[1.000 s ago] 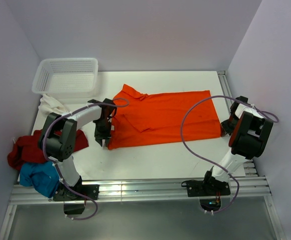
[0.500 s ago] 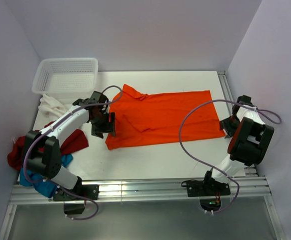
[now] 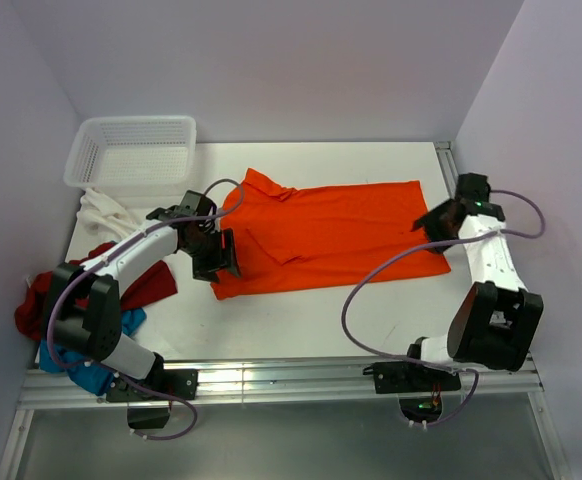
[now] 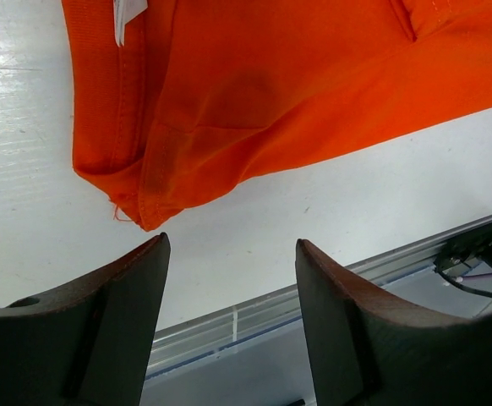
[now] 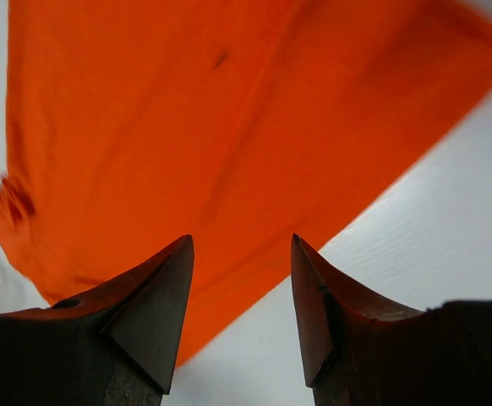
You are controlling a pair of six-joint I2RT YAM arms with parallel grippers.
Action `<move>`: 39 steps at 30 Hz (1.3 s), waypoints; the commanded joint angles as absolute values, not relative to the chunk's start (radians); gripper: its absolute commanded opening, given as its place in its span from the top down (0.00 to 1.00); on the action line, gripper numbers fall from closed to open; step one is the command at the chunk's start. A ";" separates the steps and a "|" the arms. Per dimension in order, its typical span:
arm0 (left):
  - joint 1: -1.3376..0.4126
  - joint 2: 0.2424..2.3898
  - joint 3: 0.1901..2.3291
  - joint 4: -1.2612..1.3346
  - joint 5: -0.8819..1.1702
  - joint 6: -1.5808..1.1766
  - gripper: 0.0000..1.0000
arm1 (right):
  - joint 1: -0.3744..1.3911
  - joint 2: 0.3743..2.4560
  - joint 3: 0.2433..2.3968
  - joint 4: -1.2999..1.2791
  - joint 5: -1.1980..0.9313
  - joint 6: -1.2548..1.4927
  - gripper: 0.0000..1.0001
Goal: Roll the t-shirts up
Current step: Fold the tshirt
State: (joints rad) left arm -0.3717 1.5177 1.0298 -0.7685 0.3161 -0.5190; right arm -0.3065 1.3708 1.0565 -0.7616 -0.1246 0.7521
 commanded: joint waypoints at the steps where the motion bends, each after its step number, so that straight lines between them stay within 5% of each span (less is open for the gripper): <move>1: -0.368 1.508 1.029 -0.727 0.328 -0.545 0.34 | -0.107 1.399 1.124 -0.718 -0.215 0.709 0.44; 11: -0.359 1.557 1.028 -0.657 0.377 -0.560 0.38 | 0.372 1.592 1.324 -0.689 -0.111 0.577 0.40; 18: -0.314 1.606 1.006 -0.660 0.344 -0.548 0.50 | 0.598 1.807 1.541 -0.772 0.041 0.468 0.62; 23: -0.310 1.664 1.011 -0.664 0.331 -0.531 0.54 | 0.687 1.923 1.650 -0.802 0.106 0.376 0.64; 27: -0.310 1.739 1.052 -0.712 0.298 -0.502 0.68 | 0.745 1.977 1.670 -0.802 0.153 0.319 0.64; 39: -0.310 1.770 1.054 -0.764 0.238 -0.476 0.68 | 0.818 2.025 1.612 -0.718 0.135 0.238 0.57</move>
